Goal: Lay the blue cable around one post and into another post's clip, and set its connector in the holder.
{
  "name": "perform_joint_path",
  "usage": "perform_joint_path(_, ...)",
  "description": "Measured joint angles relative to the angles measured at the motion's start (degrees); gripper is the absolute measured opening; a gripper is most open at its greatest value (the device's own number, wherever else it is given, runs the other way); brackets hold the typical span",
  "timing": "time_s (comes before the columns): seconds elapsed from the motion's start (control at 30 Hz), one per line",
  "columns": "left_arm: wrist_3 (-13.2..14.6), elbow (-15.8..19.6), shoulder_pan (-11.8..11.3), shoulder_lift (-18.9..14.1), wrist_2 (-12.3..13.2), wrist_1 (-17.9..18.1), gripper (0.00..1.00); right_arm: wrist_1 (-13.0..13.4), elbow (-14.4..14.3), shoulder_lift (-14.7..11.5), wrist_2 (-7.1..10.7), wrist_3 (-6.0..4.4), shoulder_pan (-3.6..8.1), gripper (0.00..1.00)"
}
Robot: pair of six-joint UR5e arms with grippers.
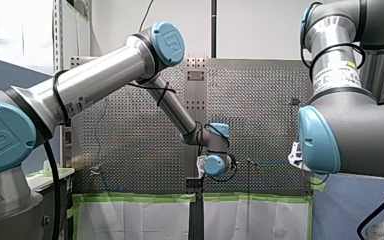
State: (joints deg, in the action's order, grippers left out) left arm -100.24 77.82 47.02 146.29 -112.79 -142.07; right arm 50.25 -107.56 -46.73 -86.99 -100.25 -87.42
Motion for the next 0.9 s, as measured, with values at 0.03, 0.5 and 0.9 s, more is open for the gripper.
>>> perform_joint_path(0.03, 0.0, 0.0, 0.0, 0.0, 0.1, 0.2, 0.04, 0.0, 0.2, 0.0, 0.03, 0.16, 0.09, 0.0)
perform_joint_path(0.5, -0.5, -0.3, -0.1, 3.6, 1.4, 2.5, 0.06, 0.3, 3.1, 0.1, 4.98, 1.33, 0.8, 0.0)
perform_joint_path(0.9, -0.6, -0.3, -0.4, 3.8, 1.5, 3.0, 0.06, 1.1, 4.4, 3.0, 8.96, 1.05, 1.27, 0.0)
